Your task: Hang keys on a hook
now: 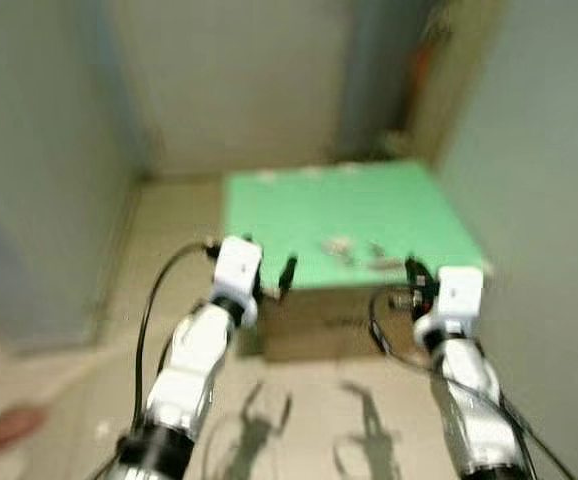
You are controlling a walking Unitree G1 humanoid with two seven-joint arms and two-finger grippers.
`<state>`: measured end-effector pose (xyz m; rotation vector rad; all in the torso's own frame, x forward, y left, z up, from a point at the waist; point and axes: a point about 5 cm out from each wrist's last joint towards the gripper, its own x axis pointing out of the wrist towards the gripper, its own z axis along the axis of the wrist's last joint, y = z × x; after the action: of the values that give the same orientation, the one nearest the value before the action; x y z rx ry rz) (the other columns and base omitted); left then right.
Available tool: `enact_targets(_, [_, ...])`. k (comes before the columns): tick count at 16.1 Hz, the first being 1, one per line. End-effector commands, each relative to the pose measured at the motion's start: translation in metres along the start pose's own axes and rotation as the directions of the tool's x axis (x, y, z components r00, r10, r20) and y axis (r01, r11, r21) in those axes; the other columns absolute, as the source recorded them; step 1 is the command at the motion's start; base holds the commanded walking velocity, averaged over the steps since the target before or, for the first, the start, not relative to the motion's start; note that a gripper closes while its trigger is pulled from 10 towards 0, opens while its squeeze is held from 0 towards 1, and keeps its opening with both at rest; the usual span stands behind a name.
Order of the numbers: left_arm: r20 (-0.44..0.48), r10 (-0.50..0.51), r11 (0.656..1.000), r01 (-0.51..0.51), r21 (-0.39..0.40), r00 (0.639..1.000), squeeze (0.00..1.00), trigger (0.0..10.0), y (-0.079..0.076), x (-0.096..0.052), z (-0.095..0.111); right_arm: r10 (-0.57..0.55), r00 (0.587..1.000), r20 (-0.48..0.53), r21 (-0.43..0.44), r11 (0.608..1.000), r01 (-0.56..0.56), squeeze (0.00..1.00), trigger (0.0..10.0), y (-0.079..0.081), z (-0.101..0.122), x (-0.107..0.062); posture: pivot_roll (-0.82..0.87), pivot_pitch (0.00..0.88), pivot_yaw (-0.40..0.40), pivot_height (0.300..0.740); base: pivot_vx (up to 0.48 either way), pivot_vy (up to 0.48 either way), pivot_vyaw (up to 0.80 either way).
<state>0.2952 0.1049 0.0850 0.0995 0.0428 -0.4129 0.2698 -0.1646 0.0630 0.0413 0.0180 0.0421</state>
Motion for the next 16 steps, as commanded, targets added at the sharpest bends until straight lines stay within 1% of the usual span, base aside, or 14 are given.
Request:
enact_targets(1, [0.006, -0.019, 1.0, 0.019, 0.015, 1.0, 0.0, 10.0, -0.0017, 0.002, 0.002, -0.009, 1.0, 0.008, 0.006, 1.0, 0.009, 0.0, 0.0, -0.002, 0.0022, 0.001, -0.08, 0.013, 0.016, 0.74, 0.0, 0.0, -0.67])
enact_targets(6, [0.01, -0.04, 0.999, 0.04, 0.023, 0.999, 0.0, 10.0, -0.0041, 0.0029, 0.0021, 0.015, 0.999, 0.043, 0.015, 1.0, -0.016, 0.0, 0.0, -0.0004, 0.005, -0.0002, -0.08, 0.013, 0.018, 0.74, 0.0, 0.0, -0.75])
enact_targets(7, [0.012, -0.05, 0.998, 0.05, 0.027, 0.999, 0.0, 10.0, -0.0057, 0.003, 0.0024, 0.023, 0.999, 0.045, 0.014, 1.0, -0.023, 0.0, 0.0, -0.0002, 0.0051, -0.0007, -0.08, 0.013, 0.018, 0.74, 0.0, 0.0, -0.46])
enact_targets(10, [0.013, -0.062, 0.997, 0.061, 0.035, 0.998, 0.0, 10.0, -0.0075, 0.0028, 0.0024, 0.022, 0.999, 0.039, 0.008, 1.0, -0.022, 0.0, 0.0, -0.0016, 0.0041, -0.0012, -0.08, 0.015, 0.018, 0.74, 0.0, 0.0, 0.0])
enact_targets(11, [0.012, -0.063, 0.997, 0.063, 0.032, 0.998, 0.0, 10.0, -0.0076, 0.0027, 0.0022, 0.018, 1.0, 0.02, 0.033, 0.999, -0.019, 0.0, 0.0, -0.0014, 0.0019, -0.001, -0.08, 0.015, 0.018, 0.74, 0.0, 0.0, -0.77])
enact_targets(14, [0.006, -0.073, 0.997, 0.073, 0.008, 0.997, 0.0, 10.0, -0.0079, 0.0021, 0.0009, 0.017, 1.0, 0.024, 0.035, 0.999, -0.018, 0.0, 0.0, -0.0013, 0.0018, -0.0008, -0.08, 0.015, 0.019, 0.74, 0.0, 0.0, -0.8])
enact_targets(16, [0.004, -0.08, 0.997, 0.08, 0.012, 0.997, 0.0, 10.0, -0.0078, 0.0013, 0.0006, 0.021, 0.999, 0.025, 0.035, 0.999, -0.022, 0.0, 0.0, -0.0006, 0.0016, -0.001, -0.08, 0.015, 0.019, 0.74, 0.0, 0.48, -0.8])
